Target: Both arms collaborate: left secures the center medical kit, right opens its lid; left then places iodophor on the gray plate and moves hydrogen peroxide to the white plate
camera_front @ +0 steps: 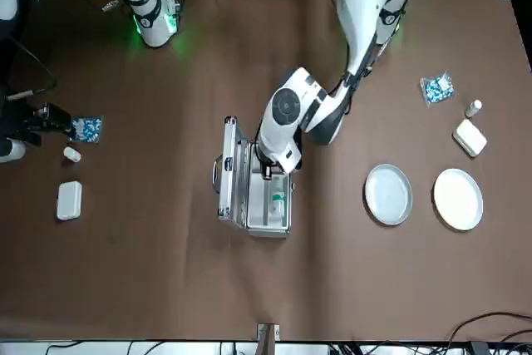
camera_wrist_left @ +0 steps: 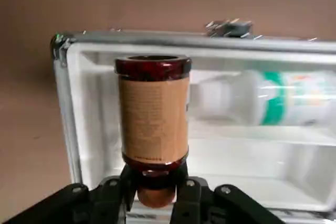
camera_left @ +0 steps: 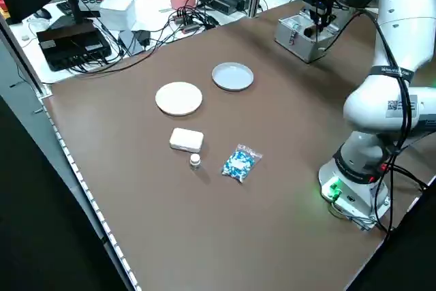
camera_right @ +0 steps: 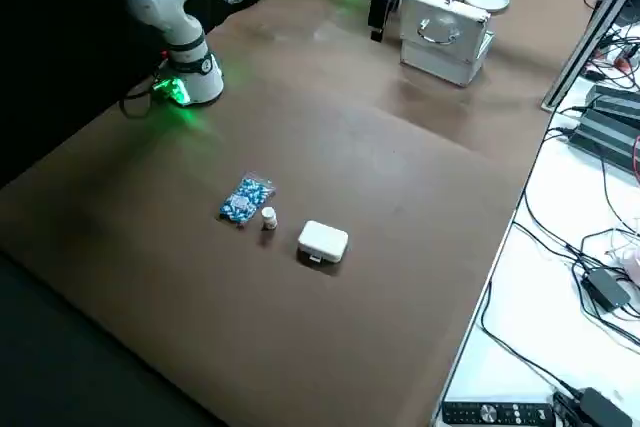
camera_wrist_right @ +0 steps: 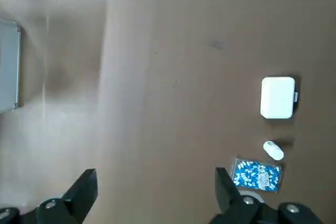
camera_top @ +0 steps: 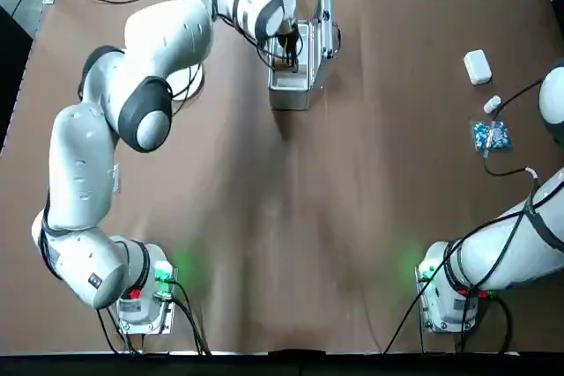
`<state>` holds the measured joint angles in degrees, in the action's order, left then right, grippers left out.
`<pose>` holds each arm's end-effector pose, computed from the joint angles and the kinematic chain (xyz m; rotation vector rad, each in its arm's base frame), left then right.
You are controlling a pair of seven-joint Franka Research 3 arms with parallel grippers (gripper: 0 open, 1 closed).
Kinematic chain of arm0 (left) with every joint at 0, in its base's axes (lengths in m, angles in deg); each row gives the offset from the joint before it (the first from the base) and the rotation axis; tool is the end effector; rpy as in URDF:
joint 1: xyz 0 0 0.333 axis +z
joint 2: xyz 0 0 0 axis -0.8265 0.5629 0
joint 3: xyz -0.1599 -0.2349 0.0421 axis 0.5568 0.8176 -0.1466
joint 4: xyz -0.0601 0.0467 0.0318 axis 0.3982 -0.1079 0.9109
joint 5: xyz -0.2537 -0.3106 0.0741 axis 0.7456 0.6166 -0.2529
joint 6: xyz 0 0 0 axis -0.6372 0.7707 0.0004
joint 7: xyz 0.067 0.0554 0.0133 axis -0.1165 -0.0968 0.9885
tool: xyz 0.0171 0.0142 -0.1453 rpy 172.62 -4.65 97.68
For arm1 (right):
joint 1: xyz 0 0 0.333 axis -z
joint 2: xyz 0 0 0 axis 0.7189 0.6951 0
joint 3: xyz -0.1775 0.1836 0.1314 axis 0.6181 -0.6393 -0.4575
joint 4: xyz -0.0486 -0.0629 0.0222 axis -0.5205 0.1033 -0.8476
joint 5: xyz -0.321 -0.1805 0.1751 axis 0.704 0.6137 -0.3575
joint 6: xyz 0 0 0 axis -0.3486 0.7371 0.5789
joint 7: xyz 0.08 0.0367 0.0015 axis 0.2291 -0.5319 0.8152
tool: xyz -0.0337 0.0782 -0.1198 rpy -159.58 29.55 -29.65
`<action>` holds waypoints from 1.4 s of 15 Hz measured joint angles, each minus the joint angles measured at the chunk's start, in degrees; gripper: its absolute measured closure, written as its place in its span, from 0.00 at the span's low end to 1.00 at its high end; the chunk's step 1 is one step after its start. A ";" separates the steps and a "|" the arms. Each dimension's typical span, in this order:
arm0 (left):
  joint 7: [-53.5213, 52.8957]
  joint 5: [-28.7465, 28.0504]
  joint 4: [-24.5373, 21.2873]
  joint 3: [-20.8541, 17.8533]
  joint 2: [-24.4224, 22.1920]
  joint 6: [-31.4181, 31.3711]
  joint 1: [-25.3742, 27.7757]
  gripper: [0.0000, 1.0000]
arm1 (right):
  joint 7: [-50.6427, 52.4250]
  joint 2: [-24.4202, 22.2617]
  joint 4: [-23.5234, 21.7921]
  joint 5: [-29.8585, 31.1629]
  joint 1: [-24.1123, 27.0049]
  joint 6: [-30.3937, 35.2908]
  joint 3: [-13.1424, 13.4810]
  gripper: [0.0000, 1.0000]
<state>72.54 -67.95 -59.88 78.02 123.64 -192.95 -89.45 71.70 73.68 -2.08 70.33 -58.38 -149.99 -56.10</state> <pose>0.5487 -0.5116 0.2433 2.1072 2.1158 -0.2295 0.6130 -0.0119 0.5261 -3.0703 -0.2171 0.0816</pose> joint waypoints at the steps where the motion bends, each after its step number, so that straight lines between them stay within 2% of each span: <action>1: 0.00 0.10 0.01 0.23 -0.66 0.12 0.98 0.67 | 0.00 0.00 0.00 0.03 -0.01 0.00 -0.01 0.01; 5: -1.11 3.35 0.16 0.73 -3.18 0.24 5.86 0.67 | 0.00 -0.01 0.00 0.11 -0.05 0.03 -0.02 0.01; 9: -6.89 7.98 0.25 2.90 -5.98 1.42 13.66 0.67 | 0.00 -0.02 0.01 0.22 -0.10 0.02 -0.05 0.01; 13: -10.92 8.39 0.26 10.20 -7.61 4.41 25.50 0.67 | 0.00 -0.02 0.00 0.27 -0.13 0.02 -0.07 0.01; 14: -14.45 8.41 0.26 15.50 -7.93 7.37 32.94 0.67 | 0.00 -0.02 0.00 0.29 -0.14 0.02 -0.08 0.01; 15: -16.44 8.42 0.26 17.73 -7.96 8.72 36.28 0.67 | 0.00 -0.02 -0.01 0.29 -0.14 0.03 -0.08 0.01; 21: -27.97 8.45 0.19 24.63 -7.97 16.36 49.50 0.67 | 0.00 -0.02 -0.02 0.31 -0.46 0.16 -0.09 0.01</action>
<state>44.57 -59.50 -59.69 102.65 115.68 -176.59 -39.95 71.70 73.66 -2.09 70.64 -58.83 -149.83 -56.19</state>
